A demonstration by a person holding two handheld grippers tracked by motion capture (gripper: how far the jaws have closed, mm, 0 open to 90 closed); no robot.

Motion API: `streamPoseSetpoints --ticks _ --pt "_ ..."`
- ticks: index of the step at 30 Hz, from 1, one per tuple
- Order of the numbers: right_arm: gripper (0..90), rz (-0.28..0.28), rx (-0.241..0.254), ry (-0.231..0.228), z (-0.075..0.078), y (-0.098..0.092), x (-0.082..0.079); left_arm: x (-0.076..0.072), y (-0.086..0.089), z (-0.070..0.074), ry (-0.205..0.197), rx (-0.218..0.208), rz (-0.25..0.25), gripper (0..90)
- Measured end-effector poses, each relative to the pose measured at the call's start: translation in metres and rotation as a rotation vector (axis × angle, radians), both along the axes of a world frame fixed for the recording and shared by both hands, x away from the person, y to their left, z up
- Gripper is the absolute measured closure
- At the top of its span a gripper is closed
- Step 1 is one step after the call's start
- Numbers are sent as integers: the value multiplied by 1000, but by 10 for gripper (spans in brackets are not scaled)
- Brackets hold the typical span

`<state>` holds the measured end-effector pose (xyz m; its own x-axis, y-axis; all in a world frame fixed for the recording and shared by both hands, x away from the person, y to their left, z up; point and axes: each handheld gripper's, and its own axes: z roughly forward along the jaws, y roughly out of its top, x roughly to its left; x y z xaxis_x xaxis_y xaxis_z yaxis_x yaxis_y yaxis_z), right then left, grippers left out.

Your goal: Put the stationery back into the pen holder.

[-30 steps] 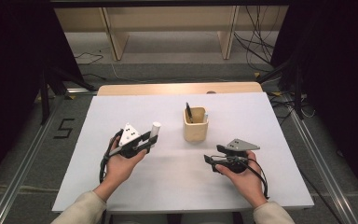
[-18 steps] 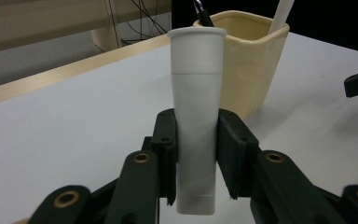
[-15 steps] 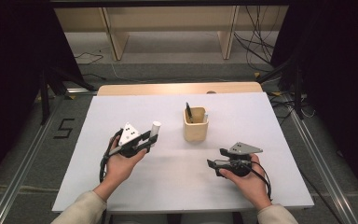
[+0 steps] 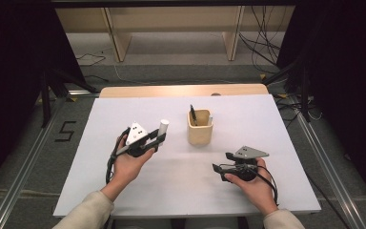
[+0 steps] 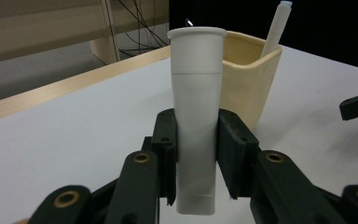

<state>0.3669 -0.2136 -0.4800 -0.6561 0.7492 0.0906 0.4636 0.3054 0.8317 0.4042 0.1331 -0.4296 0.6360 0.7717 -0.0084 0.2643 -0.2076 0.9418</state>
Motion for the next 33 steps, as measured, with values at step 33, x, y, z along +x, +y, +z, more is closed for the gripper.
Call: streamPoseSetpoints --ticks 33 --pt "283 -6 3 0 0 0 0 19 -33 9 -3 24 -54 701"
